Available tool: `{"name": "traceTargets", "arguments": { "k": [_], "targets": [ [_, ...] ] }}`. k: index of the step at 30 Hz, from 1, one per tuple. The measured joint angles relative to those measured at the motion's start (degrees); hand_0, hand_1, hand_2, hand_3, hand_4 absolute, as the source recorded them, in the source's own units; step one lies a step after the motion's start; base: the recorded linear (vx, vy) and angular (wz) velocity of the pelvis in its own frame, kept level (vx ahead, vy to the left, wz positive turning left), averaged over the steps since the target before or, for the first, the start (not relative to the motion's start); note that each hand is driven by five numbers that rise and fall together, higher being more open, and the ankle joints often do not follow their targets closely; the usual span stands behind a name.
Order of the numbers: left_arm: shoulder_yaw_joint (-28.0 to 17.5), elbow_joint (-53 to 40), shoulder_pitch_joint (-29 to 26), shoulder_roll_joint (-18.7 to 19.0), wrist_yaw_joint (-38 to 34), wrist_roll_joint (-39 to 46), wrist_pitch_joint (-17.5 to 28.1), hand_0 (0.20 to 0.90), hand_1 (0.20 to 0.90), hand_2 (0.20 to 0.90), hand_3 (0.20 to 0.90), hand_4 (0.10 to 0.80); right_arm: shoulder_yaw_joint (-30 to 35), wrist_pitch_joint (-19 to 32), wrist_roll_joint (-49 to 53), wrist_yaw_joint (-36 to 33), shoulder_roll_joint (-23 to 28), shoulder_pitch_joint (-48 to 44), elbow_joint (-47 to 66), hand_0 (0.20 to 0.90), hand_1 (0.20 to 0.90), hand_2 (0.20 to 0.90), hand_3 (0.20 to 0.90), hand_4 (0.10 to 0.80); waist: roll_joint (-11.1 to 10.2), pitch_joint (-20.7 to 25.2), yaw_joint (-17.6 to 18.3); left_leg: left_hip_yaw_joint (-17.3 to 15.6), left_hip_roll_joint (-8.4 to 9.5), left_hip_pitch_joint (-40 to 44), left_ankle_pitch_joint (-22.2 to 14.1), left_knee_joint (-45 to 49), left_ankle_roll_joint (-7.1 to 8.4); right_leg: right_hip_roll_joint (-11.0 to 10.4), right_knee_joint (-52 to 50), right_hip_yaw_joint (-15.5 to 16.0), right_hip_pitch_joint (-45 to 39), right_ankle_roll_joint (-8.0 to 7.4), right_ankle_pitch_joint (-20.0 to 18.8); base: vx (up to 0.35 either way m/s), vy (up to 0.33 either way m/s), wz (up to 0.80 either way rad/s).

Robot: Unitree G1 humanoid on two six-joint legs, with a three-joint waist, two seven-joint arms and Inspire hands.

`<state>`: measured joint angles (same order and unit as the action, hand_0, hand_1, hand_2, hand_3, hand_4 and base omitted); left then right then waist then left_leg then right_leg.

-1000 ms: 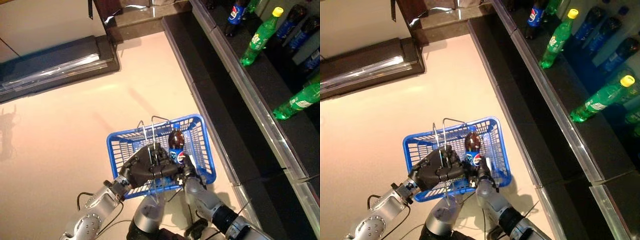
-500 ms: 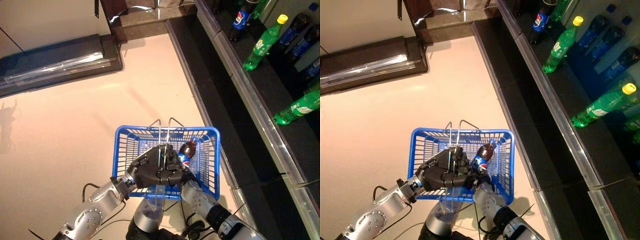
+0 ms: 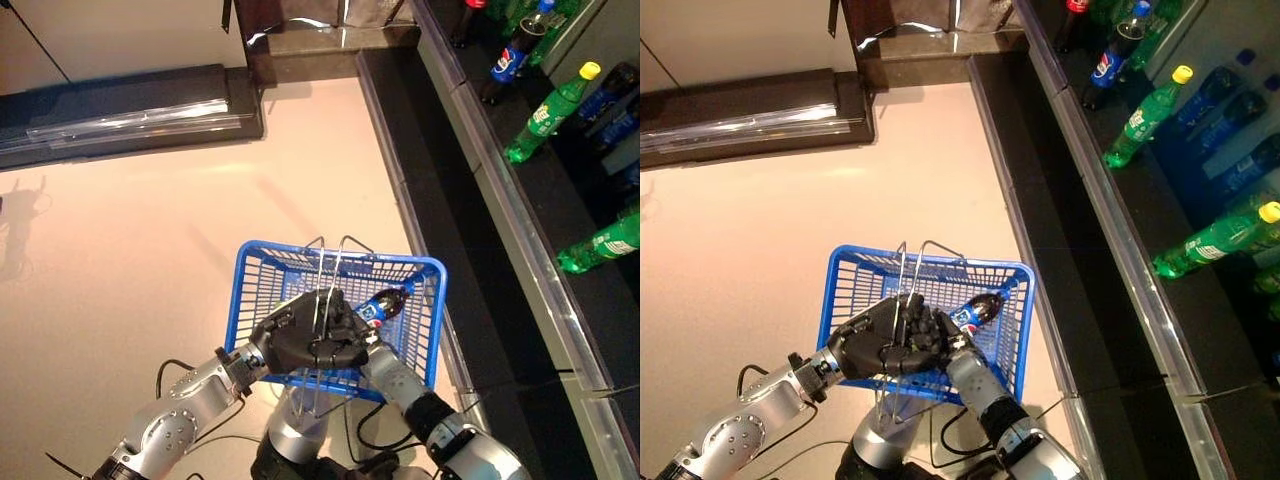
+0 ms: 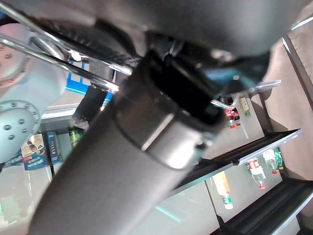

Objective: Pick up the drink and place into the basket.

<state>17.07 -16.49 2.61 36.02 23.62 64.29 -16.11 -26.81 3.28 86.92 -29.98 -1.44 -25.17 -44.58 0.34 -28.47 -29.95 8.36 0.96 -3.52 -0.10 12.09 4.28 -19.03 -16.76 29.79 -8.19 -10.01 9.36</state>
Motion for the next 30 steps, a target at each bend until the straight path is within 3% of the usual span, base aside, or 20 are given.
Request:
{"name": "traceTargets", "arguments": {
  "k": [6, 13, 19, 22, 26, 30],
  "targets": [
    [-0.3, 0.1, 0.1, 0.0, 0.0, 0.2, -2.3, 0.3, 0.3, 0.3, 0.2, 0.1, 1.2, 0.8, -0.1, -0.4, 0.0, 0.1, 0.3, 0.9, 0.9, 0.9, 0.9, 0.8, 0.0, 0.0, 0.3, 0.3, 0.03, -0.9, 0.1, 0.4, 0.03, 0.2, -0.2, -0.1, 0.8, -0.04, 0.1, 0.013, -0.013, 0.03],
    [-0.7, 1.1, 0.2, -0.7, -0.8, 0.2, -2.9, 0.3, 0.3, 0.3, 0.2, 0.1, 0.1, 2.4, -1.8, 0.0, 0.7, 1.4, 8.9, 0.9, 0.9, 0.9, 0.9, 0.8, 0.0, 0.0, 0.7, 0.4, -0.64, -1.0, -0.1, 0.5, 0.35, 0.9, -0.4, -0.3, 1.0, 0.27, 0.6, -0.013, -0.017, 0.0],
    [-4.8, 1.5, 3.5, -2.9, -1.8, 0.2, -2.4, 0.3, 0.3, 0.3, 0.2, 0.1, -3.6, 3.5, -9.3, 0.7, 6.2, 11.7, 33.4, 0.9, 0.9, 0.9, 0.9, 0.8, -0.5, 0.1, 2.7, 0.0, -0.84, -1.9, 0.1, 0.4, 0.42, 1.1, -0.1, -0.6, 2.1, 0.22, 0.0, -0.099, 0.018, -0.04],
    [-5.5, 1.5, 5.2, -3.5, -2.0, 0.3, -1.1, 0.3, 0.3, 0.3, 0.2, 0.1, -3.5, 3.7, -11.4, 1.0, 8.0, 14.0, 38.9, 0.9, 0.9, 0.9, 0.9, 0.8, -1.2, 0.3, 4.4, -0.2, -1.12, -2.1, 0.1, 0.3, 0.49, 1.2, 0.0, -0.8, 2.6, 0.37, -0.1, -0.088, 0.032, -0.05],
    [-6.7, 1.7, 7.5, -7.2, -4.8, 1.2, 0.7, 0.3, 0.3, 0.3, 0.2, 0.1, -3.2, 3.3, -15.6, 1.8, 11.9, 18.9, 48.2, 0.9, 0.9, 0.9, 0.9, 0.8, -2.1, 0.5, 6.4, -1.6, -1.77, -3.3, 0.5, -0.1, 0.49, 1.7, 0.1, -2.4, 4.5, 0.68, -0.8, -0.062, -0.009, -0.19],
    [-7.2, 3.1, 9.4, -8.5, -7.0, 1.2, 4.5, 0.3, 0.3, 0.3, 0.2, 0.1, -2.5, 0.6, -18.1, 5.4, 16.9, 21.7, 55.6, 0.9, 0.9, 0.9, 0.9, 0.8, -2.6, 0.6, 9.1, -2.7, -2.49, -3.6, 0.6, -0.1, 0.53, 2.3, 0.2, -3.7, 5.6, 1.05, -1.2, -0.049, -0.005, -0.13]
  ]
}}
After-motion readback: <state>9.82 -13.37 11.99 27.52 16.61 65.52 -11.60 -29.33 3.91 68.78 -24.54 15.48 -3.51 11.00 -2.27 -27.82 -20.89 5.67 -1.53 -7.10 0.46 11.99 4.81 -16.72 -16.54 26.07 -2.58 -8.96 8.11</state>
